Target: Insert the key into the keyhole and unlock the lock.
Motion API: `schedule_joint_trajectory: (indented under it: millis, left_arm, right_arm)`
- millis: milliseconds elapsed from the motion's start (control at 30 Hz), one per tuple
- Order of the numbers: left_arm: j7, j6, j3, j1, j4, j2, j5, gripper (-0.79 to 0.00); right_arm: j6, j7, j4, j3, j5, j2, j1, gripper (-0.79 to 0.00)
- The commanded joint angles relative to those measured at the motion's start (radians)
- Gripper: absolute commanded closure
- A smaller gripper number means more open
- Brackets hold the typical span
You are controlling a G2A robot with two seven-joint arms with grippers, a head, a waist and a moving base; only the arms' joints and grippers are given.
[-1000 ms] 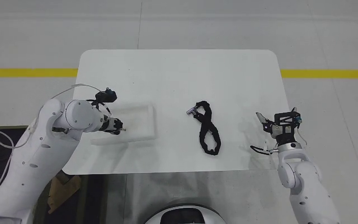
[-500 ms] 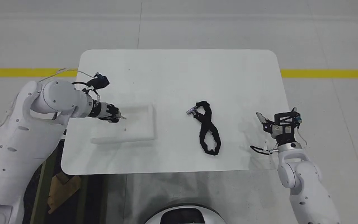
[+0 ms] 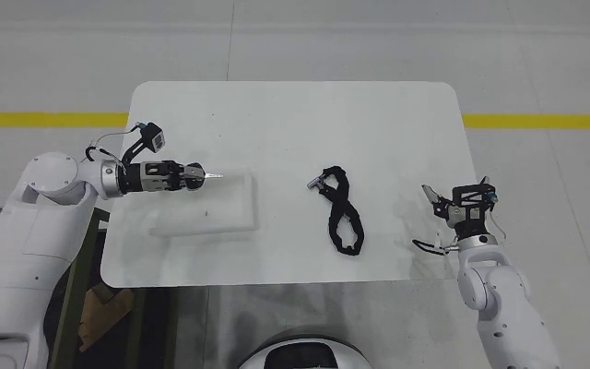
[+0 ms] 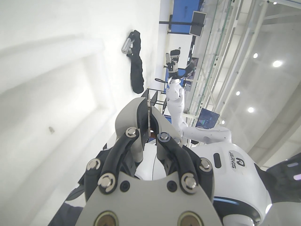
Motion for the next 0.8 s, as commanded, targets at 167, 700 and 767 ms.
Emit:
schedule_joint_trajectory:
  millis: [167, 700, 767]
  left_arm:
    - [-0.006, -0.023, 0.007, 0.000, 0.023, -0.004, -0.022, 0.000]
    - [-0.006, -0.023, 0.007, 0.000, 0.023, -0.004, -0.022, 0.000]
    - [-0.006, -0.023, 0.007, 0.000, 0.023, -0.004, -0.022, 0.000]
  right_arm:
    - [0.000, 0.000, 0.000, 0.000, 0.000, 0.000, 0.000, -0.785]
    - [-0.236, 0.050, -0.085, -0.072, -0.053, 0.008, 0.034, -0.785]
    - [-0.352, 0.116, -0.107, -0.108, -0.005, 0.009, 0.098, -0.785]
